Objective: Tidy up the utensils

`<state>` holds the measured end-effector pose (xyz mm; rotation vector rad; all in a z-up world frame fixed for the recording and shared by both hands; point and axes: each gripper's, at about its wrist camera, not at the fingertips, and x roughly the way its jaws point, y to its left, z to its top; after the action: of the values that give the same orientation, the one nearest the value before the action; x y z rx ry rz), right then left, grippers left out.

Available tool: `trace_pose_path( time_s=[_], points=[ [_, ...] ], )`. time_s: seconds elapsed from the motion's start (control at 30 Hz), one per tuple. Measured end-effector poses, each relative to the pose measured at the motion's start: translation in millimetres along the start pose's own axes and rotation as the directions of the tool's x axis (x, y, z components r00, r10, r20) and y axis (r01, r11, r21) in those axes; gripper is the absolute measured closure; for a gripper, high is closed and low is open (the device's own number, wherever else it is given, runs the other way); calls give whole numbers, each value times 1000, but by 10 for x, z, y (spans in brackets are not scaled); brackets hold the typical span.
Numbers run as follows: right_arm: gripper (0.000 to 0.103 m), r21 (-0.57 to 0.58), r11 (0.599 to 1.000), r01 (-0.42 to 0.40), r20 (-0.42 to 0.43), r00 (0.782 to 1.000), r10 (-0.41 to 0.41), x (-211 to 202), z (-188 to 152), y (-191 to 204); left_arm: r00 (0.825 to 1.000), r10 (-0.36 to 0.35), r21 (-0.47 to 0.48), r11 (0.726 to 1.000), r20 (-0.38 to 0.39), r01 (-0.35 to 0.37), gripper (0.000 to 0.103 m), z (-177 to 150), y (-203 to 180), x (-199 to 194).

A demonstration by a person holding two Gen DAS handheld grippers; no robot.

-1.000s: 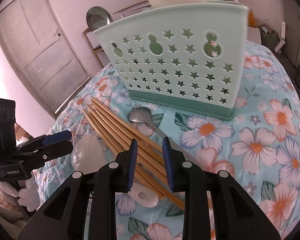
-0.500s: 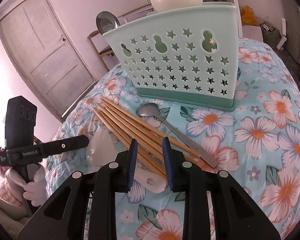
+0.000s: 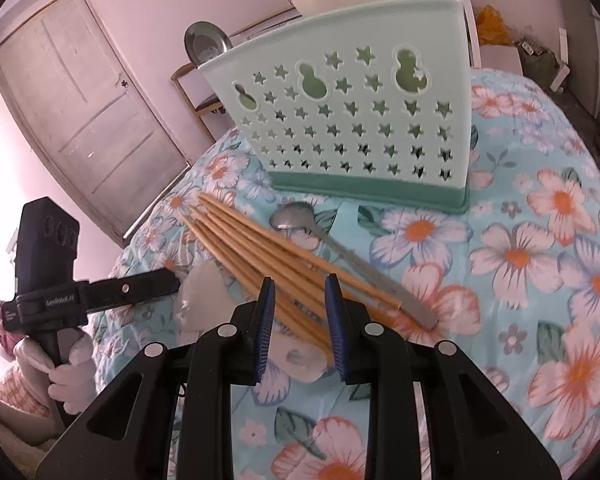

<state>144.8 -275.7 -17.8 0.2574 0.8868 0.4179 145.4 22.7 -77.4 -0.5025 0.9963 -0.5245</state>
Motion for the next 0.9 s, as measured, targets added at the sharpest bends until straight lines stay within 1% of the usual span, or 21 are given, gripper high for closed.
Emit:
trace_pose_path(
  time_s=[0.17,0.3,0.4,0.5,0.6,0.73,0.87,0.9],
  points=[
    [77,-107,991,79,19,997,-77,104,192,86,1000,11,6,1000,4,-11,55,-3,-8,-2],
    [76,-186,977,104,2,994,-106,282,312,143,1000,25,20,999,7,-25,55,-19,-31,4],
    [76,-238,966,104,-23,993,-113,409,341,197,999,34,34,999,10,-34,56,-27,-47,8],
    [76,-266,959,96,-54,992,-115,525,333,231,999,36,41,998,12,-36,56,-28,-47,14],
    [73,-279,956,90,-59,992,-110,578,337,245,999,35,46,998,13,-35,56,-25,-40,21],
    [73,-278,956,91,-68,991,-114,629,385,243,999,35,53,998,16,-36,56,-27,-45,23],
    [73,-330,937,115,-74,986,-147,683,445,314,999,33,52,998,17,-33,56,-30,-45,20],
    [73,-360,925,122,-78,984,-160,700,459,353,999,32,51,998,17,-32,56,-29,-44,20]
  ],
)
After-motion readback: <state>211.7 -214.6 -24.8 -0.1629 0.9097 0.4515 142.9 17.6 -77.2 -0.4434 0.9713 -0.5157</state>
